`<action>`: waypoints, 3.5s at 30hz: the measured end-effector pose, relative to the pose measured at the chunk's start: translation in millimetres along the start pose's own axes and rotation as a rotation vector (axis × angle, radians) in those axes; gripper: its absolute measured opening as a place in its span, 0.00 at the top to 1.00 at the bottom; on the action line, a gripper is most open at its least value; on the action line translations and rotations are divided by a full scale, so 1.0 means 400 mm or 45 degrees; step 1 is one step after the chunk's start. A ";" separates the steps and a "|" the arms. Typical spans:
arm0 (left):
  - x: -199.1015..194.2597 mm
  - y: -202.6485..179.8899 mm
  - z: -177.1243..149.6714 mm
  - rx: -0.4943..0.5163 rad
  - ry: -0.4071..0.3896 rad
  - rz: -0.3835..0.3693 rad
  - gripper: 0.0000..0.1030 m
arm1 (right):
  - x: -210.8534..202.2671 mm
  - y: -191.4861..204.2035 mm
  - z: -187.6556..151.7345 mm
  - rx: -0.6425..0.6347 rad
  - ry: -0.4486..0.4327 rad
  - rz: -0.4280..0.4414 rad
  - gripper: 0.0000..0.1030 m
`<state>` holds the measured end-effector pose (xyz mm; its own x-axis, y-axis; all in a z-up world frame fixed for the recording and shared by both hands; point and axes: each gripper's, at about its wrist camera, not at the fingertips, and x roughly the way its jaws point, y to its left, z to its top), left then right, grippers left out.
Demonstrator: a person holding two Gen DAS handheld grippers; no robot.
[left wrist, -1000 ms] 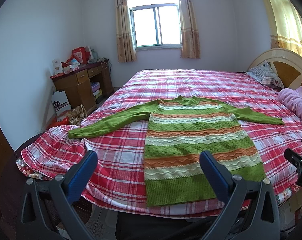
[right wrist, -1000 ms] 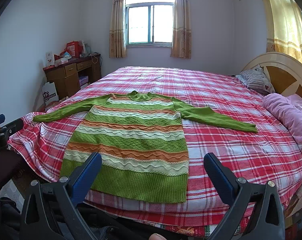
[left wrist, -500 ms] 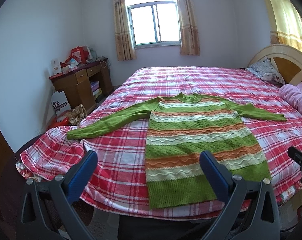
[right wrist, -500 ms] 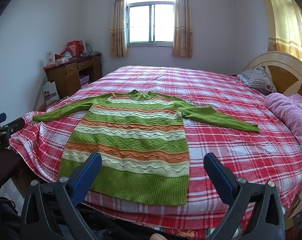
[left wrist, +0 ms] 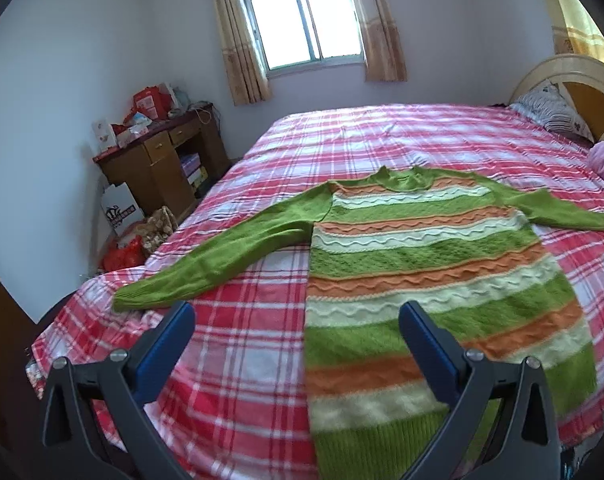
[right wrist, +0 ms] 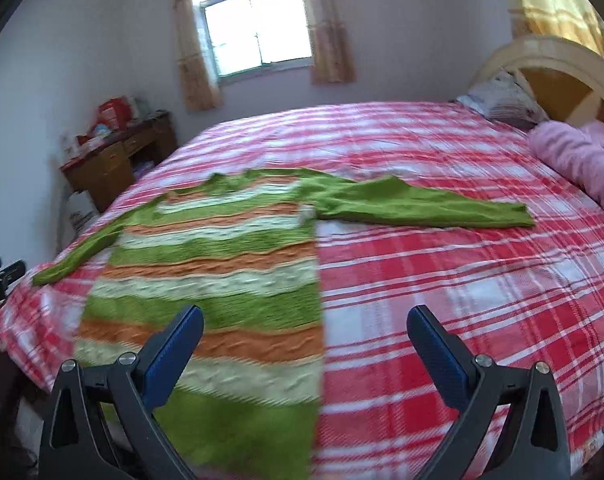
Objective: Fold small clothes
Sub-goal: 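Reach the right tool to the sweater sleeve cuff and grasp it, then lift the cuff with the right tool and lay it across the sweater body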
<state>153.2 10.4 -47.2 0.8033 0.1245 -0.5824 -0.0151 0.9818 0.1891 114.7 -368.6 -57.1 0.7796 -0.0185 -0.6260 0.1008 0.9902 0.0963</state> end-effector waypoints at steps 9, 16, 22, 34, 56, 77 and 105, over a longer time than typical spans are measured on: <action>0.219 -0.069 0.061 0.010 0.070 0.013 0.00 | 0.143 -0.256 0.066 0.218 0.043 -0.185 0.02; 0.353 -0.124 0.079 0.037 0.129 0.065 0.00 | 0.228 -0.465 0.128 0.362 0.058 -0.314 0.21; 0.451 -0.130 0.109 0.017 0.169 0.141 0.00 | 0.297 -0.615 0.187 0.469 0.079 -0.390 0.30; 0.560 -0.085 0.150 -0.074 0.230 0.215 0.00 | 0.425 -0.770 0.284 0.498 0.126 -0.435 0.42; 0.575 0.010 0.130 -0.192 0.245 0.193 0.00 | 0.324 -0.535 0.454 0.226 0.036 -0.299 0.93; 0.572 0.081 0.080 -0.214 0.224 0.174 0.00 | 0.244 -0.145 0.664 -0.071 -0.095 -0.156 0.97; 0.586 0.162 0.018 -0.366 0.226 0.100 0.00 | 0.260 0.445 0.780 -0.436 -0.177 0.121 0.97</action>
<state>344.6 102.3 -165.7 0.6776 0.1995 -0.7078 -0.2600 0.9653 0.0232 406.7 -237.4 136.4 0.8543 0.0806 -0.5135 -0.1704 0.9767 -0.1302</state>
